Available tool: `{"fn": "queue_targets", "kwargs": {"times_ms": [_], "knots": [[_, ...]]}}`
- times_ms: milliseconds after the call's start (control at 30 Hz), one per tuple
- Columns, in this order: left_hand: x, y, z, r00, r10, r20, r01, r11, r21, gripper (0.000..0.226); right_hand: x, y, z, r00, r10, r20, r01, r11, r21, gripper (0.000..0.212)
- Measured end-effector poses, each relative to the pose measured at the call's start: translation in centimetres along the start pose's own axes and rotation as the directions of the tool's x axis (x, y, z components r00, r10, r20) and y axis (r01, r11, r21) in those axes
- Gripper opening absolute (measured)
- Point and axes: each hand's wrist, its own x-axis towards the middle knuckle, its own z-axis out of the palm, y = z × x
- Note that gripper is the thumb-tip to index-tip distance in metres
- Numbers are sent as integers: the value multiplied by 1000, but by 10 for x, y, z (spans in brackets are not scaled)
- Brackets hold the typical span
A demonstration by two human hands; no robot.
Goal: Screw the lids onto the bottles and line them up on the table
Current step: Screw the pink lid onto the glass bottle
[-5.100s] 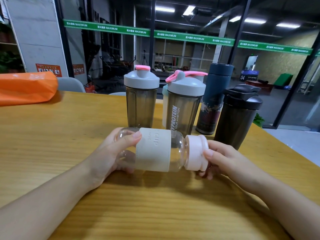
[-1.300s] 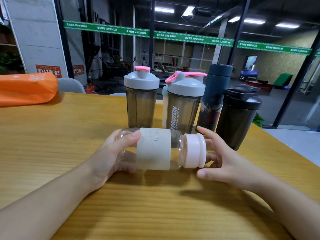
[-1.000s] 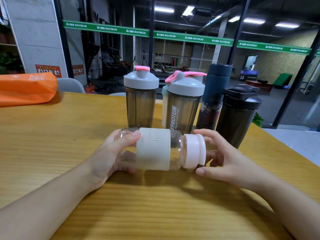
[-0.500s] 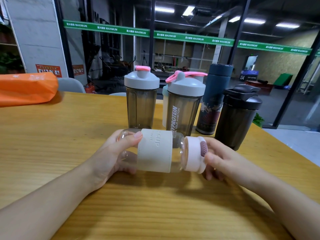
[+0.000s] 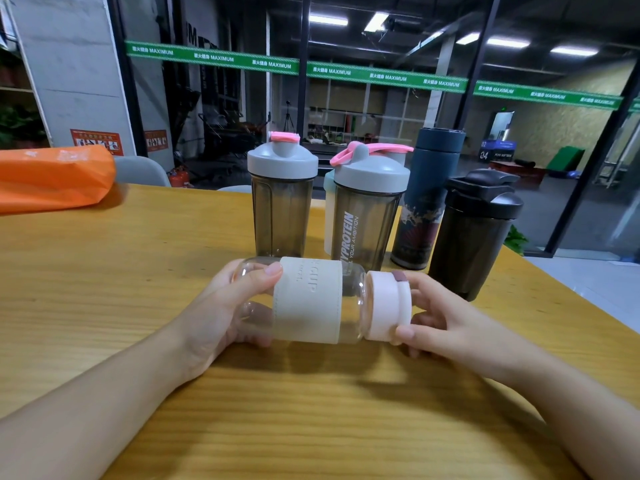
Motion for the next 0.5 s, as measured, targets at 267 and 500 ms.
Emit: {"fn": "queue_targets", "kwargs": {"times_ms": [267,500], "knots": [[-2,1,1,1000,7,23,-7,1000,18,69,-1,-17,3,995,94,-35,-98,980,-173,48],[-2,1,2,999,9,35,-10,1000,25,69,-1,-17,1,981,192,-10,-191,968,-163,67]]}}
